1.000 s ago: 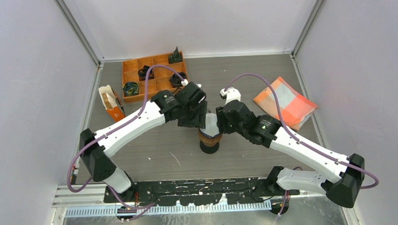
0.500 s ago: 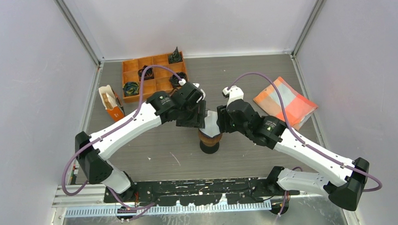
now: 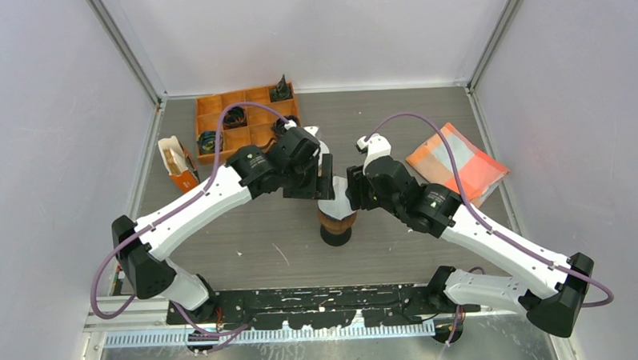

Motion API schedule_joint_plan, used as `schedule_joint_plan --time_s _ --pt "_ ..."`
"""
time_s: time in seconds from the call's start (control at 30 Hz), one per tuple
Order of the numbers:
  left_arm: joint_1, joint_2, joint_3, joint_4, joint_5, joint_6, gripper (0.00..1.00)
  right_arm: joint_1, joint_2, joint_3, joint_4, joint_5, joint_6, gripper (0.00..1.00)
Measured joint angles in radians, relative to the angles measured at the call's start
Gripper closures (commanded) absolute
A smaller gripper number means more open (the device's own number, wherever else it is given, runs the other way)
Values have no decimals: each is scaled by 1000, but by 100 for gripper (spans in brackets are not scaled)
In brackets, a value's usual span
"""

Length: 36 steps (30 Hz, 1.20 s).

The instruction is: Place the coffee filter in the dripper

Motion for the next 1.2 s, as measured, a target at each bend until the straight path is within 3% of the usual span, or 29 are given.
schedule_joint_plan --time_s 0.43,0.77,1.2 --pt "0 87 30 27 -10 21 29 0 18 -3 13 8 -5 44" --pt "9 83 19 32 -95 19 34 -7 21 -42 15 18 -5 44" --pt "16 49 -26 31 -107 -2 36 -20 21 -55 15 23 -5 44"
